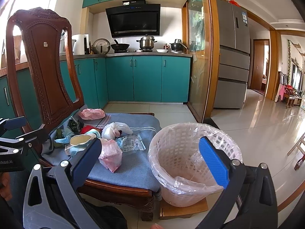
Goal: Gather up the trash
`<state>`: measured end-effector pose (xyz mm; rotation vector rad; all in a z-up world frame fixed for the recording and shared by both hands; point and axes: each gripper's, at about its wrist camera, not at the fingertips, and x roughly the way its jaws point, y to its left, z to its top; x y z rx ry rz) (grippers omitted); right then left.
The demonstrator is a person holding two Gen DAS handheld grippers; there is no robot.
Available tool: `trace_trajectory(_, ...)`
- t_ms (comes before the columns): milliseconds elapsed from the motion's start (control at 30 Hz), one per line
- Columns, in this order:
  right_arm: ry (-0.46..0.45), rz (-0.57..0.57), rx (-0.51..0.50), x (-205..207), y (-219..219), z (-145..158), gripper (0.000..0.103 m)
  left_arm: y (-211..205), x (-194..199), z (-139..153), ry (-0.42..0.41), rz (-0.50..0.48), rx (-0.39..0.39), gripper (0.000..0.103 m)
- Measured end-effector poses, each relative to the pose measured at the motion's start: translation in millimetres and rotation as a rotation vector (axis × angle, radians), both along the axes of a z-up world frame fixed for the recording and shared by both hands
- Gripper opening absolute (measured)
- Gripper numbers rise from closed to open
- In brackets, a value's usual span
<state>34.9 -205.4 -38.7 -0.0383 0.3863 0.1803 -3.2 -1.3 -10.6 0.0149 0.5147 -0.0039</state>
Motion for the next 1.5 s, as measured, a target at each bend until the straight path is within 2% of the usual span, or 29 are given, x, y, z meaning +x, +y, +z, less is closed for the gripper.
trace_trajectory(433, -0.003, 0.002, 0.001, -2, 2, 2, 0.1, -8, -13, -9, 0.005, 0.0, 0.001, 0.1)
trace_trajectory(467, -0.004, 0.002, 0.001, -2, 2, 2, 0.1, -2, -1, -1, 0.008, -0.002, 0.001, 0.1)
trace_trajectory(800, -0.005, 0.0, 0.003, -3, 1, 1, 0.1, -6, -10, -5, 0.008, -0.003, -0.005, 0.1)
trace_trajectory(833, -0.004, 0.0, 0.004, -3, 0, 1, 0.1, -1, -1, -1, 0.01, -0.004, -0.003, 0.1)
trace_trajectory(1500, -0.003, 0.002, 0.011, 1, 0, -1, 0.1, 0, 0, 0, 0.023, 0.003, -0.004, 0.1)
